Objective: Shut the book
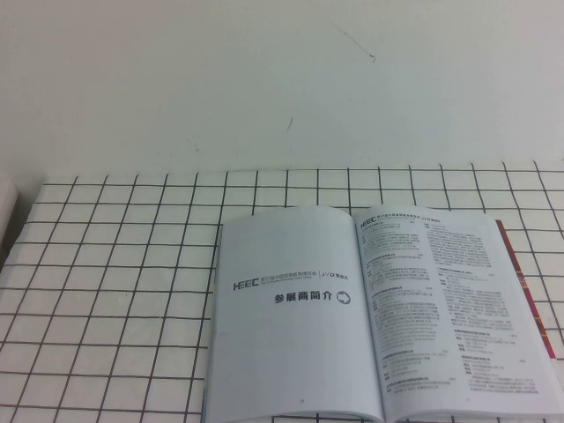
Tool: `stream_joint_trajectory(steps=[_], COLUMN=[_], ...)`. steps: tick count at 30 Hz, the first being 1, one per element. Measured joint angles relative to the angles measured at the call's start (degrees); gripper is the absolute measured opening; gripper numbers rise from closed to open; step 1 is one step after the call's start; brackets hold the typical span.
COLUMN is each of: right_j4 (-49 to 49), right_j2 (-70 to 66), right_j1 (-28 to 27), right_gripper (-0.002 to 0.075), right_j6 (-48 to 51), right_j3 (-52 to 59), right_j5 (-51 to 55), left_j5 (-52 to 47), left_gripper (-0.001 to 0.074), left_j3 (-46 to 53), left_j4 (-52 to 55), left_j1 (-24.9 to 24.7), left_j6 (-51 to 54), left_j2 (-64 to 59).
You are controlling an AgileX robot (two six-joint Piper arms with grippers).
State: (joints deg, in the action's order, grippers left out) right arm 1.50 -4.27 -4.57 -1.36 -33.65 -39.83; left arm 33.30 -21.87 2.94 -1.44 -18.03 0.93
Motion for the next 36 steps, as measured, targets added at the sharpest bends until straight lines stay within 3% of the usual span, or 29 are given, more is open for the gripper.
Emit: stream_joint_trajectory(steps=[4,8,13,18,24,31,36], right_j4=[-12.6,-20.8,-20.9,-15.9,-15.7,-14.2,-14.1], right_j2=[-6.2,-13.9,-20.6,-22.6,-22.6,-22.6,-23.5], right_j1=[0.0,0.0,0.3,2.6,4.2,7.3,12.1], right_gripper=[-0.0003,-0.0003,-0.0003,-0.0003,-0.0003,-0.0003,-0.0003], right_j6=[-10.2,-19.8,-23.0,-23.3,-23.0,-23.0,-20.1], right_j3=[-12.5,-20.4,-21.0,-14.3,-3.5,5.6,6.1], right_j5=[9.1,26.1,51.4,66.8,69.4,66.2,61.9], left_j5=[-9.4,-19.1,-37.8,-59.0,-67.2,-58.1,-57.3], left_gripper=[-0.0004,-0.0004,-0.0004,-0.0004,-0.0004,-0.0004,-0.0004], left_j3=[-10.9,-18.2,-20.0,-17.3,-10.8,-3.2,-1.5], left_j4=[5.7,6.3,4.0,-0.5,-1.3,-8.8,-12.2], left_j1=[0.0,0.0,0.0,0.0,0.0,0.0,0.0], left_j6=[-0.3,-0.7,-2.6,-4.0,-4.1,-4.3,-4.3], left_j2=[-1.2,-5.0,-9.7,-14.5,-17.4,-19.5,-22.6])
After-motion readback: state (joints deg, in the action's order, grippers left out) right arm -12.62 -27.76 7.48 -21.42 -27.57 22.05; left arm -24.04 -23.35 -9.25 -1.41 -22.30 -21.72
